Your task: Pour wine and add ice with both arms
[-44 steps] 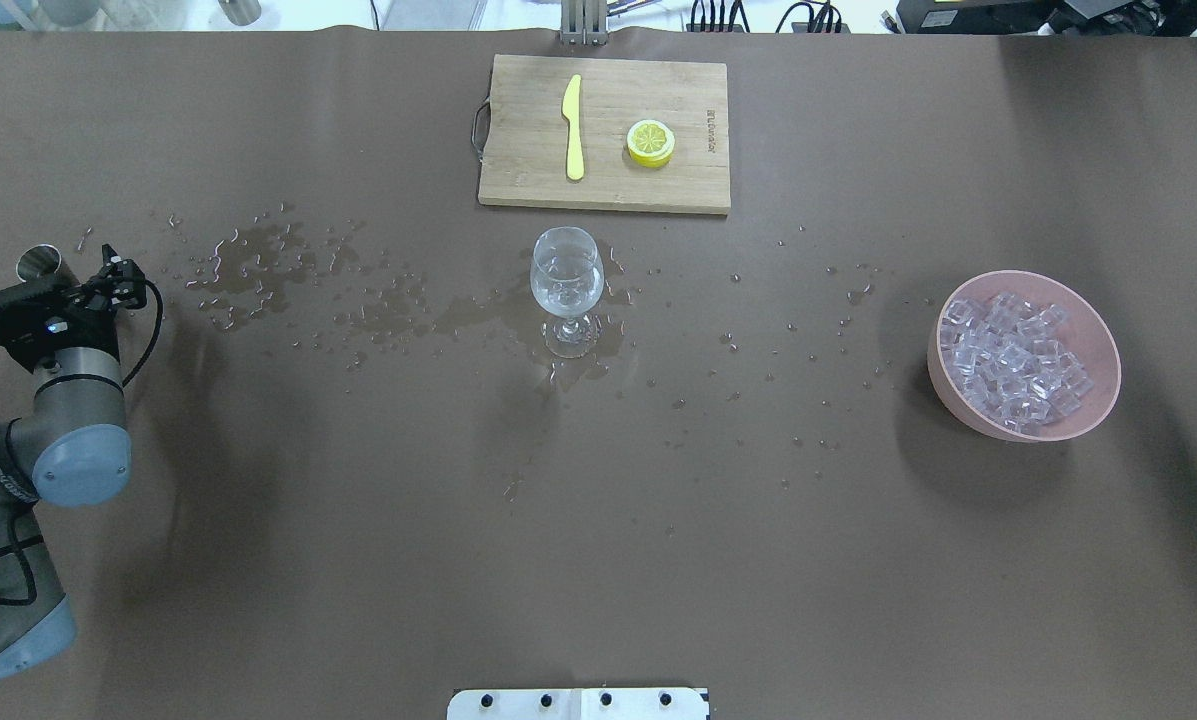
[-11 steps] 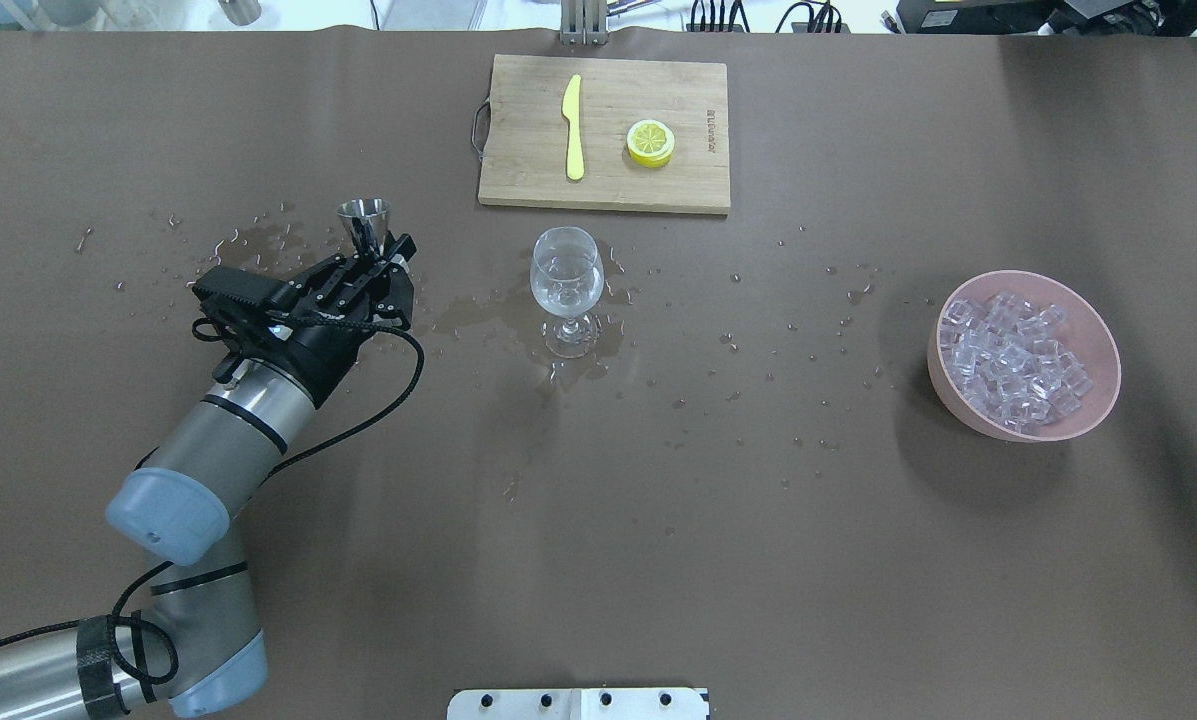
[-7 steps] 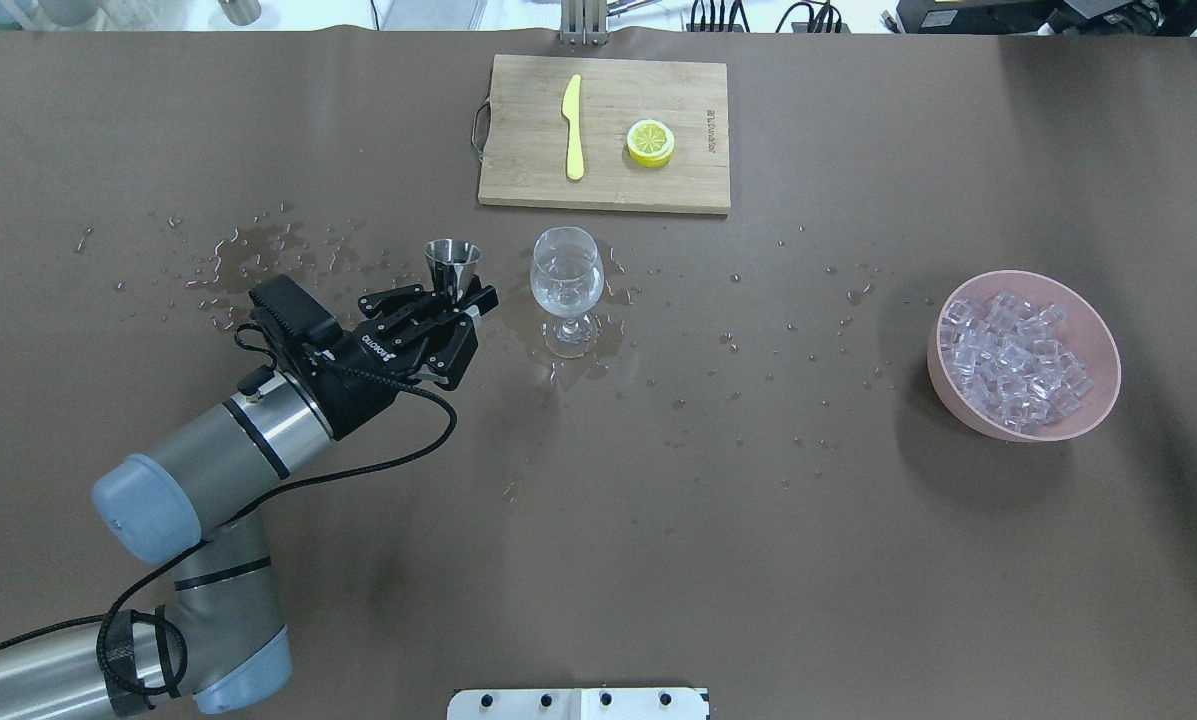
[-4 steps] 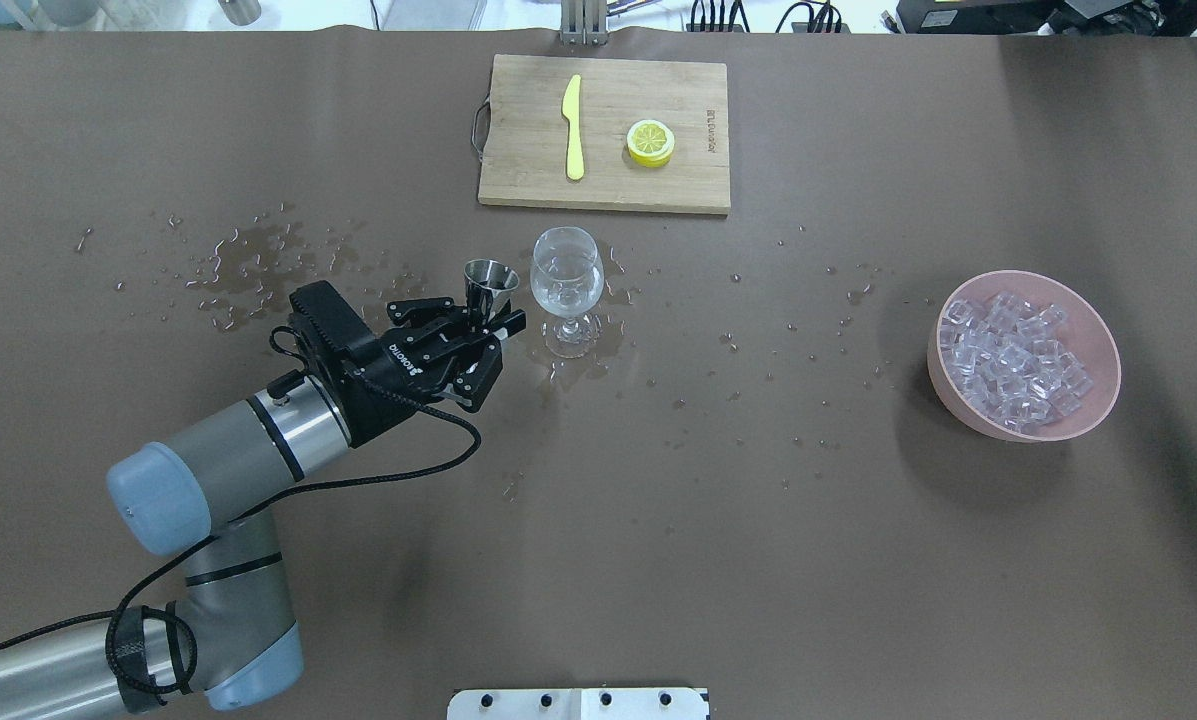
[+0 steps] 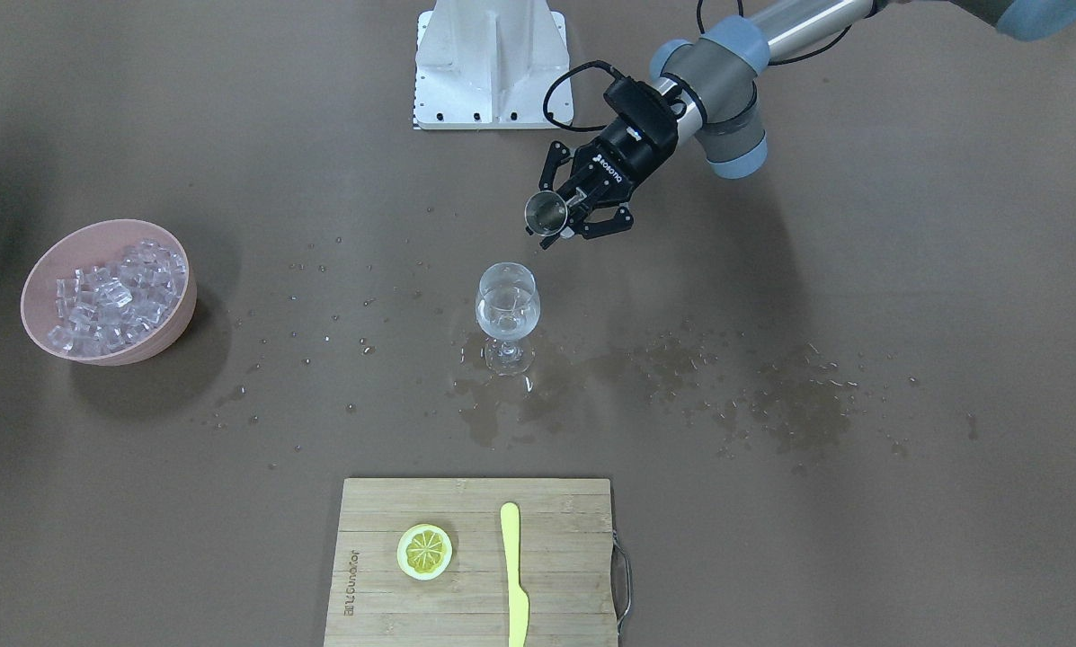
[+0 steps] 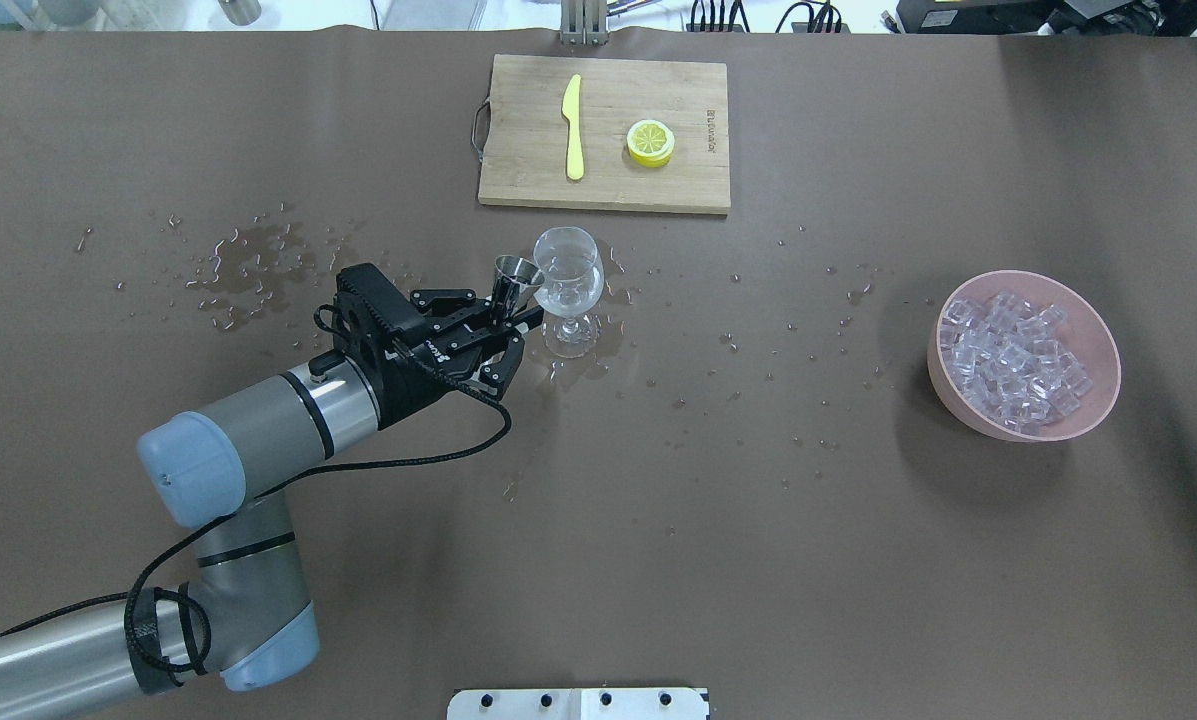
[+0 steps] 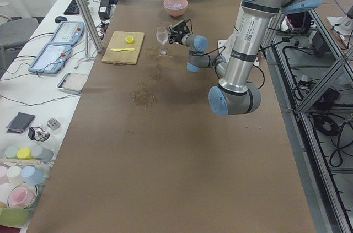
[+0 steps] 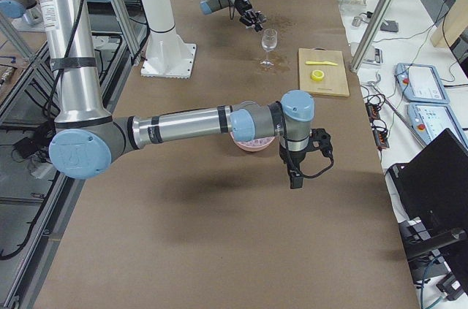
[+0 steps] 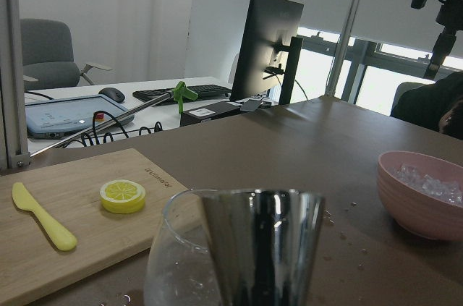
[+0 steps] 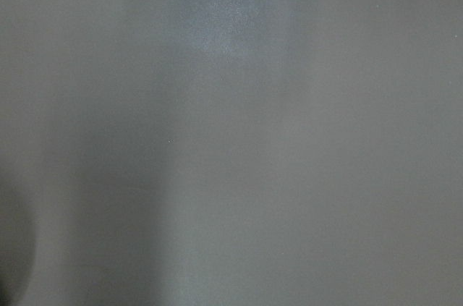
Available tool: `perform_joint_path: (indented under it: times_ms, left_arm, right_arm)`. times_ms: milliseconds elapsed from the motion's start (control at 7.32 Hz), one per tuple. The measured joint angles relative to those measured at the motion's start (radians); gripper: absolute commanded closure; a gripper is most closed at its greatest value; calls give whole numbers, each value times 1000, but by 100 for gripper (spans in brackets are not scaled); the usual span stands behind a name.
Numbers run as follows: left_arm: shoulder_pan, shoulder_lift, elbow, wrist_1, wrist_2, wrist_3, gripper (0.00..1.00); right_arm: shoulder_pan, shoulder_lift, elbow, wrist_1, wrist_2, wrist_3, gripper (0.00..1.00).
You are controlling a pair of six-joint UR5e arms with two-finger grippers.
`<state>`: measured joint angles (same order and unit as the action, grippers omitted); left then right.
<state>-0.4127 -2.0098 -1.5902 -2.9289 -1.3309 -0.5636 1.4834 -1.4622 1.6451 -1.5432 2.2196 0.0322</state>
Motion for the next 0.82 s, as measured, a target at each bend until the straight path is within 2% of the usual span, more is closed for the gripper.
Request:
perform_joint_path:
  times_ms: [547, 820]
  left_arm:
    - [-81, -22, -22, 161, -117, -1, 100]
    - [-106, -22, -70, 258, -184, -1, 100]
  right_arm:
    - [0, -6, 0, 0, 0, 0, 0]
    - [0, -6, 0, 0, 0, 1, 0]
